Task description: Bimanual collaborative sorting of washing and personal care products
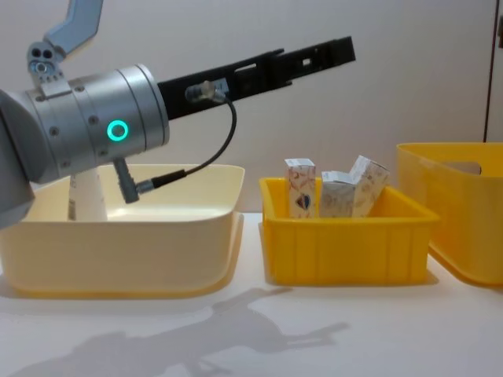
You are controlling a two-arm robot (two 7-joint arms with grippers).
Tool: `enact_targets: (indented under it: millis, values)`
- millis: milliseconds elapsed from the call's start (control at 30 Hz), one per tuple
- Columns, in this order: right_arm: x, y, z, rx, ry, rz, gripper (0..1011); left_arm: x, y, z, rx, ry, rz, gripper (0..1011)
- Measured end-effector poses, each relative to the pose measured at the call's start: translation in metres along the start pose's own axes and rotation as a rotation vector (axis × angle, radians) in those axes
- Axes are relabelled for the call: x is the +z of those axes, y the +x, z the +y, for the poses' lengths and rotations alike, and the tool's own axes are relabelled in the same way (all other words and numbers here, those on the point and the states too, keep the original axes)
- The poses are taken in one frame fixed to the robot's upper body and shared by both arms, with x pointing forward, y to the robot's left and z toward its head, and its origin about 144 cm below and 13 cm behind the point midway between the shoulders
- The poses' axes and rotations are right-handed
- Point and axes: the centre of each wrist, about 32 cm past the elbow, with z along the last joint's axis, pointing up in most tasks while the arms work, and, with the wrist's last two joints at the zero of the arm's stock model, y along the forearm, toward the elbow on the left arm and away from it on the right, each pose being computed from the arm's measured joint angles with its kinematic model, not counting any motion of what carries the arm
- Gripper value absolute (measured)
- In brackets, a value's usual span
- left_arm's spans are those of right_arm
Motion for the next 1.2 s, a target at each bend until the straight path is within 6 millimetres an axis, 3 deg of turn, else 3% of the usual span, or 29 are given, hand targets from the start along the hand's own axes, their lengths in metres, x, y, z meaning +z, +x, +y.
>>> enact_targets:
  millis: [233,933,1200]
  values:
    - [-0.006,-0.008,-0.013,0.038,-0.037,0.032,1001,-0.007,-0.006,0.008,0.088,0.043,-0.051,1003]
    - [-0.028,-0.044,-0.075,0.209,-0.223,0.202,1001,-0.028,-0.028,0.03,0.346,0.144,-0.232,1003]
    - [-0.03,-0.048,-0.081,0.226,-0.242,0.221,1001,-0.036,-0.038,0.039,0.441,0.171,-0.311,1003]
